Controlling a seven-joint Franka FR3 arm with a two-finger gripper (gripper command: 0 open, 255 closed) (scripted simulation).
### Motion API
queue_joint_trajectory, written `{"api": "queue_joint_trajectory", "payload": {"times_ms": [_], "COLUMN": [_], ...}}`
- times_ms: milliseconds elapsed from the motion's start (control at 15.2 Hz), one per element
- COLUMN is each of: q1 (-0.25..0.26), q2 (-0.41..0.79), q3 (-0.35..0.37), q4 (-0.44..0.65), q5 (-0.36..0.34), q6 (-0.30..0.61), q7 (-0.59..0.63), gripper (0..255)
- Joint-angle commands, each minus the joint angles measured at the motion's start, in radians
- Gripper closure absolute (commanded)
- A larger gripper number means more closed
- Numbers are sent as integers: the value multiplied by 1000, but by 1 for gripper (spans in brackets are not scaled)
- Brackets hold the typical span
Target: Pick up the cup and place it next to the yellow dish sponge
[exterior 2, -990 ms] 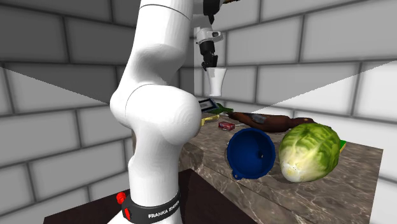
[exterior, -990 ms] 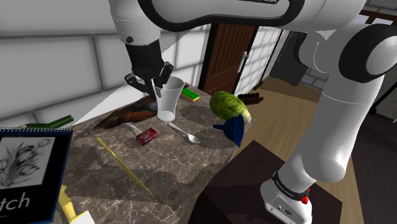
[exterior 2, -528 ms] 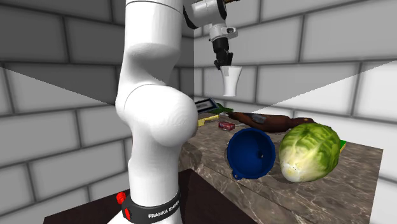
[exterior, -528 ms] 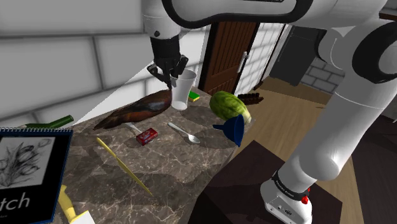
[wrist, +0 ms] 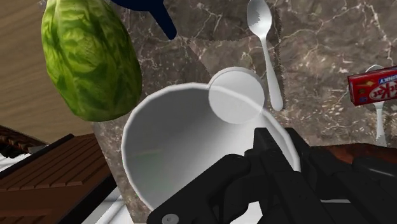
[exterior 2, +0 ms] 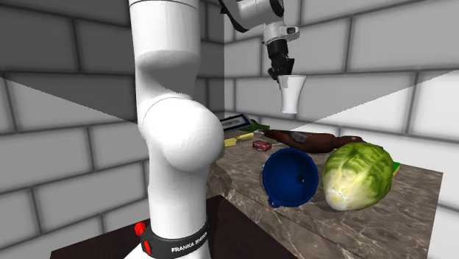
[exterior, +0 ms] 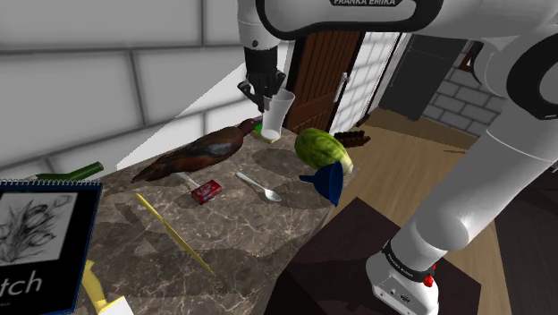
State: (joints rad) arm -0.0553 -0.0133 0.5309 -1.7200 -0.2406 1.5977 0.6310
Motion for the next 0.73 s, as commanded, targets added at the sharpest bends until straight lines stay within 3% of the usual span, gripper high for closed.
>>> {"api": "queue_joint_trajectory", "payload": {"times_ms": [0,660], "q1": [-27,-142], "q2": [-18,-32], "q3": [-28,-156], "q4": [-23,-53], "q5": [2,-13], "q6": [21,98], "q7": [-53,-284], "gripper": [255,255]}}
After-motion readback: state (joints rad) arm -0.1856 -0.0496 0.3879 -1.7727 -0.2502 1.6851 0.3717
